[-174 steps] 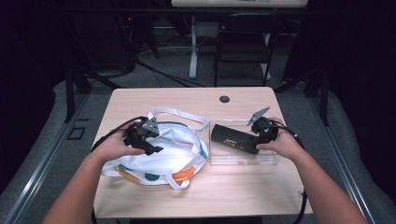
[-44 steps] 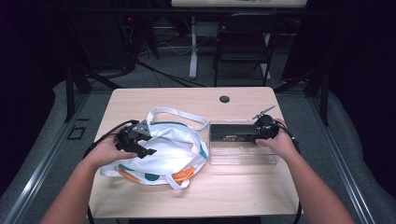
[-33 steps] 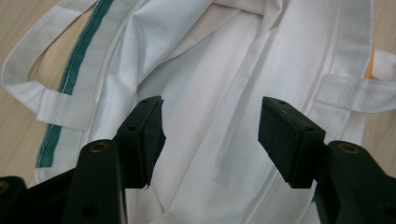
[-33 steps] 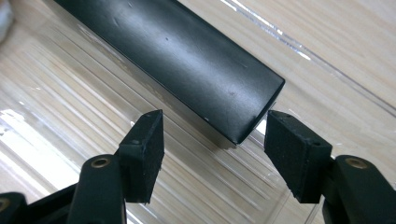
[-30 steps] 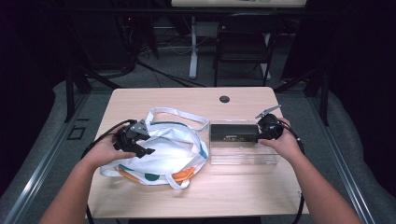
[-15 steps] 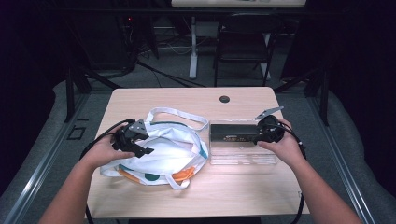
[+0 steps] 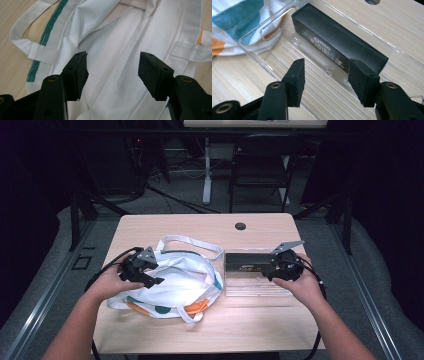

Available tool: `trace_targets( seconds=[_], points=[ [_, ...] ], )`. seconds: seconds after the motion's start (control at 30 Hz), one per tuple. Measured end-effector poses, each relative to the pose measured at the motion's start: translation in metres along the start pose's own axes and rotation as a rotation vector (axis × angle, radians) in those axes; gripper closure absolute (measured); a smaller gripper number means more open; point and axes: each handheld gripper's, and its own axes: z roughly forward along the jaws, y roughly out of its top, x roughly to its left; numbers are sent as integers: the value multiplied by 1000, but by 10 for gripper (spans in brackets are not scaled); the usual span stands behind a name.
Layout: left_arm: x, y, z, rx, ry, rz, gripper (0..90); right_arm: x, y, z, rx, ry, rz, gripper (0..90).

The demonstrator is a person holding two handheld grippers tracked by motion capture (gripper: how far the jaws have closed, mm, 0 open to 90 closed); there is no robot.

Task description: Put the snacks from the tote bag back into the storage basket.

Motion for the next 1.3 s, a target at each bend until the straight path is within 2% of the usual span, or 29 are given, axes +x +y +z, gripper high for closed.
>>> trace_targets(
  seconds=[0.17, 0.3, 0.43, 0.57, 0.73, 1.3],
  points=[
    [0, 1, 0, 3, 3, -9, 409, 10, -3, -5, -20, 16, -6, 504],
    [-1, 2, 0, 2, 11, -16, 419, 19, -8, -10, -30, 1, -16, 528],
    [-3, 3, -1, 7, 13, -22, 431, 25, -13, -13, -38, 5, -12, 561],
    [-5, -1, -1, -10, 22, -48, 448, 36, -25, -16, -53, 13, 5, 597],
    [-6, -6, -1, -1, 42, -76, 467, 47, -35, -16, -48, 25, 13, 632],
    [-22, -26, -2, -54, 96, -156, 512, 67, -54, -2, -58, 69, 24, 708]
  ],
)
